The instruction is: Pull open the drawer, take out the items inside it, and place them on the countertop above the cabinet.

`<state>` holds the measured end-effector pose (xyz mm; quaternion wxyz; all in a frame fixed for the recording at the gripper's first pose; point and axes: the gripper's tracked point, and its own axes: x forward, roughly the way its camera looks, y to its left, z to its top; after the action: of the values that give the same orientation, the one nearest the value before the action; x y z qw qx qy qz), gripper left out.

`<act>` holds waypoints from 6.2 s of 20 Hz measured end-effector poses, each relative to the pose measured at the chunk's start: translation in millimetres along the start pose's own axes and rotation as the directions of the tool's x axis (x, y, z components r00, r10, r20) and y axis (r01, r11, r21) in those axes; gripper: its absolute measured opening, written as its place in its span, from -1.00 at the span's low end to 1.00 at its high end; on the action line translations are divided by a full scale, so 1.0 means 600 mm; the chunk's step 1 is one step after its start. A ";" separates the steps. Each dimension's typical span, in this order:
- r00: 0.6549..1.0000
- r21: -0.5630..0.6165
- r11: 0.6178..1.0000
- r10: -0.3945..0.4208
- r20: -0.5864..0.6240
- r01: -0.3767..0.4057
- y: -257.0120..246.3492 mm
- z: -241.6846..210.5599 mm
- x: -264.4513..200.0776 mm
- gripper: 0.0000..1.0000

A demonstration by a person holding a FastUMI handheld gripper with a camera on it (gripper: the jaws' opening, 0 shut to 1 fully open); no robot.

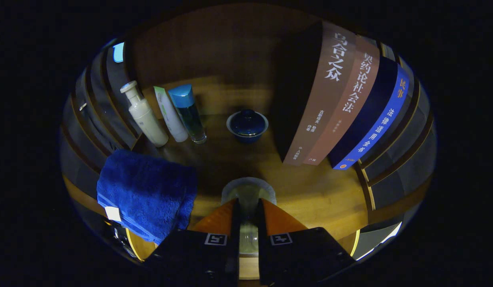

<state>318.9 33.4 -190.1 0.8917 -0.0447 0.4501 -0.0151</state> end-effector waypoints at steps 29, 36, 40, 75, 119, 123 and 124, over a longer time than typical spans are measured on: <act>0.863 -0.020 1.000 0.012 0.504 -0.003 0.014 -0.164 -0.275 1.00; 0.713 -0.020 1.000 -0.003 0.701 0.024 0.027 -0.320 -0.348 1.00; 0.696 -0.015 1.000 0.002 0.718 0.013 0.022 -0.388 -0.336 1.00; 0.752 0.002 0.999 0.024 0.659 -0.034 0.013 -0.347 -0.089 1.00; 0.646 0.004 1.000 0.015 0.763 -0.028 -0.016 -0.286 -0.591 0.98; 0.621 -0.009 0.999 0.027 0.784 -0.033 0.005 -0.258 -0.624 0.97; 0.631 -0.010 0.999 0.032 0.775 -0.038 0.016 -0.255 -0.616 0.97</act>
<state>-23.8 57.4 15.1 0.9988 -0.0350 0.0249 0.0213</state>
